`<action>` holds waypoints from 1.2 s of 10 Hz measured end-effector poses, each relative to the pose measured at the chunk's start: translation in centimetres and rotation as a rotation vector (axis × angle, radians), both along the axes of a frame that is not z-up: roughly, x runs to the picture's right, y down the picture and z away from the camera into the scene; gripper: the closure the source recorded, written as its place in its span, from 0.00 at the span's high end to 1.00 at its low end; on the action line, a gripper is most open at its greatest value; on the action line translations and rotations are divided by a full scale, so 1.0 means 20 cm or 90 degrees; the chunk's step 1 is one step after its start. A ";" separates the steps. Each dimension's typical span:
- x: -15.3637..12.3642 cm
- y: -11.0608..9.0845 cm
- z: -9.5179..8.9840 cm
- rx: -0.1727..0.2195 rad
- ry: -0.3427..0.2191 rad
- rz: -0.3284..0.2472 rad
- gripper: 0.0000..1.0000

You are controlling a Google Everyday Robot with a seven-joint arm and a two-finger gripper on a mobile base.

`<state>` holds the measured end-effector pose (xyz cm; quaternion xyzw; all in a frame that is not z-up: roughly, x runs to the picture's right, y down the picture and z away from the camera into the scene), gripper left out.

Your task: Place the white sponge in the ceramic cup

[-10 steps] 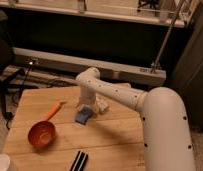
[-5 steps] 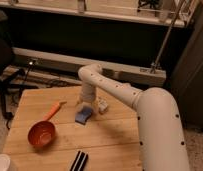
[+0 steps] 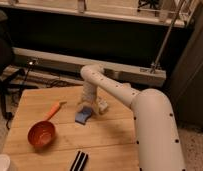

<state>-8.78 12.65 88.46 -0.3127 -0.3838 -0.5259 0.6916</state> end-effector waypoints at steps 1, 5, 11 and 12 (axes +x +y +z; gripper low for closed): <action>0.01 0.00 0.02 -0.002 0.000 0.000 0.80; -0.03 0.00 0.05 -0.006 -0.011 -0.008 0.78; -0.07 0.00 0.05 -0.013 -0.022 -0.019 0.23; -0.07 0.01 0.05 -0.018 -0.022 -0.023 0.21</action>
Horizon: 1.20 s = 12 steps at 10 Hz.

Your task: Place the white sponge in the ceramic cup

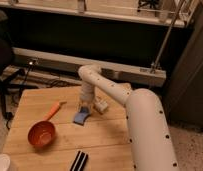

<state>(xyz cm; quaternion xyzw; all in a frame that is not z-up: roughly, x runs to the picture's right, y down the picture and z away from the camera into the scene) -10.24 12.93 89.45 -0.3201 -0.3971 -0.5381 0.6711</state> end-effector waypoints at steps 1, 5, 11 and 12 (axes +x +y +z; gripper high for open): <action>0.00 0.01 0.00 -0.004 0.000 -0.004 0.21; -0.03 0.00 -0.01 -0.004 -0.006 -0.030 0.21; -0.14 -0.46 -0.20 0.190 -0.120 -0.058 0.18; -0.17 -0.56 -0.29 0.248 -0.156 -0.079 0.07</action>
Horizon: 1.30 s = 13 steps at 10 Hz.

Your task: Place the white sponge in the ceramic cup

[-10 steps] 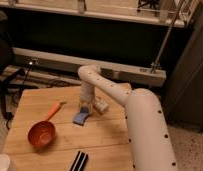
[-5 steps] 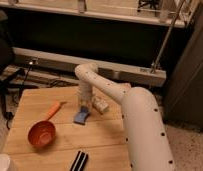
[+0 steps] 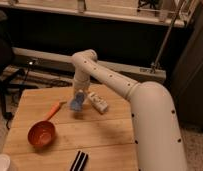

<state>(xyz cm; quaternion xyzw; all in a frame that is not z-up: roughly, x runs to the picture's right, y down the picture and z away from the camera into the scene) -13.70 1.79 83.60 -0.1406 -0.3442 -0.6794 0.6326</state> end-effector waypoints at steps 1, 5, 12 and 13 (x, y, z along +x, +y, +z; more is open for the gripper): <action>-0.03 -0.06 -0.08 0.044 -0.030 -0.022 0.01; -0.23 -0.19 -0.42 0.177 -0.161 -0.120 0.00; -0.52 -0.20 -0.83 0.309 -0.420 -0.221 0.00; -0.54 -0.18 -0.91 0.325 -0.462 -0.237 0.00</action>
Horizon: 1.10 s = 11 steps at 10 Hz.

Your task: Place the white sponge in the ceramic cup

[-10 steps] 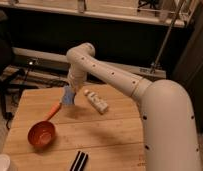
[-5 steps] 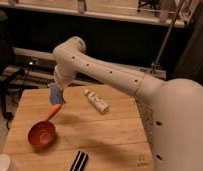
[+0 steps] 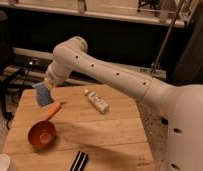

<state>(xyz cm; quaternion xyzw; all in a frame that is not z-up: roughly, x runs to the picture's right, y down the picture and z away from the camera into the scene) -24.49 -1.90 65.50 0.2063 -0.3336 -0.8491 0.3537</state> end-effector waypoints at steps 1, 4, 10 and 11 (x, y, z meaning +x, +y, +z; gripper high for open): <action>-0.02 0.03 -0.08 0.016 -0.041 -0.028 0.00; -0.11 0.22 -0.26 0.049 -0.121 -0.139 0.00; -0.36 0.50 -0.47 0.070 -0.209 -0.310 0.00; -0.41 0.55 -0.52 0.066 -0.229 -0.335 0.00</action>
